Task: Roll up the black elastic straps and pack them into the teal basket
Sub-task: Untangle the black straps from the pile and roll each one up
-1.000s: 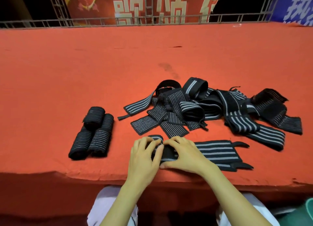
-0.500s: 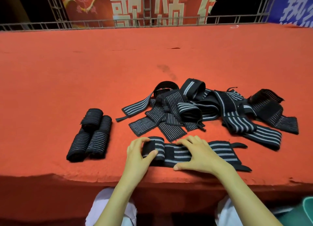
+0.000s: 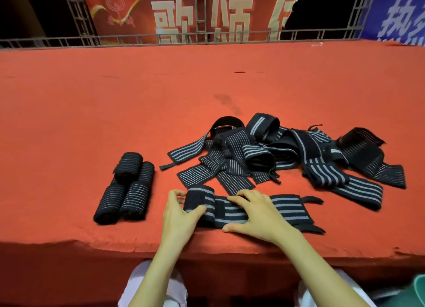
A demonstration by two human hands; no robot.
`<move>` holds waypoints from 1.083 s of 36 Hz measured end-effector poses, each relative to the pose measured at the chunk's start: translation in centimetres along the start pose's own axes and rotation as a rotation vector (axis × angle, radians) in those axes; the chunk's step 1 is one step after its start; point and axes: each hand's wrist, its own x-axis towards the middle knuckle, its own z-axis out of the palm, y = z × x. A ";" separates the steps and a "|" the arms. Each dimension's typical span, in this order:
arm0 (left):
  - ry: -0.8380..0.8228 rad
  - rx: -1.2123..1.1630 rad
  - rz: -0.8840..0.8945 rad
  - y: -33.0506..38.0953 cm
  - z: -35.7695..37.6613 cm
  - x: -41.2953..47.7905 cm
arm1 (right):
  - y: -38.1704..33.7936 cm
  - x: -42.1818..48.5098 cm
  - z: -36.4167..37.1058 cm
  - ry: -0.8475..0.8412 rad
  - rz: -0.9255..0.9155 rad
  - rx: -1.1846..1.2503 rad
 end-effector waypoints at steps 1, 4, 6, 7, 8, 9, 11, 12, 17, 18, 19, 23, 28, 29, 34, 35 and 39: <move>0.033 -0.004 -0.004 -0.2 -0.5 0.3 | -0.7 0.5 0.3 -0.007 -0.011 0.006; 0.157 0.063 0.017 -0.6 -2.1 1.1 | -2.7 2.1 1.4 -0.028 -0.063 0.023; 0.212 0.162 0.093 -0.6 -2.6 1.4 | -3.5 2.7 2.0 -0.040 -0.077 0.037; 0.218 0.203 0.147 -0.6 -2.7 1.3 | -3.8 2.9 2.1 -0.040 -0.074 0.045; 0.213 0.237 0.207 -0.7 -2.5 1.3 | -3.9 3.0 2.1 -0.038 -0.067 0.053; 0.205 0.269 0.269 -0.7 -2.2 1.2 | -3.9 3.1 2.0 -0.035 -0.059 0.061; 0.184 0.341 0.390 -0.9 -1.4 0.9 | -3.6 2.9 1.6 -0.026 -0.040 0.072; 0.168 0.378 0.441 -1.0 -1.0 0.8 | -3.3 2.7 1.4 -0.023 -0.029 0.078; 0.051 0.471 0.628 -1.3 0.6 0.4 | -1.4 1.3 0.8 -0.025 -0.002 0.073; 0.020 0.464 0.663 -1.2 1.0 0.2 | -1.1 1.0 0.7 -0.018 -0.004 0.068; -0.011 0.450 0.686 -1.0 1.4 0.0 | -0.9 0.8 0.8 -0.010 -0.008 0.068; -0.133 0.357 0.660 -0.5 2.6 -1.0 | 0.2 0.2 0.7 0.003 -0.005 0.094; -0.172 0.125 0.479 0.0 1.1 -0.6 | 1.7 -1.0 -0.2 -0.015 0.021 0.103; -0.190 0.099 0.448 0.0 0.7 -0.5 | 1.9 -1.1 -0.2 -0.020 0.029 0.109; -0.100 0.068 0.284 -0.3 -0.2 0.0 | 2.4 -1.5 -0.4 -0.016 0.045 0.111; -0.102 0.064 0.228 -0.4 -0.1 0.0 | 2.4 -1.5 -0.3 -0.019 0.046 0.109; -0.178 0.090 0.000 -0.3 0.4 0.1 | 2.3 -1.6 -0.2 -0.022 0.041 0.081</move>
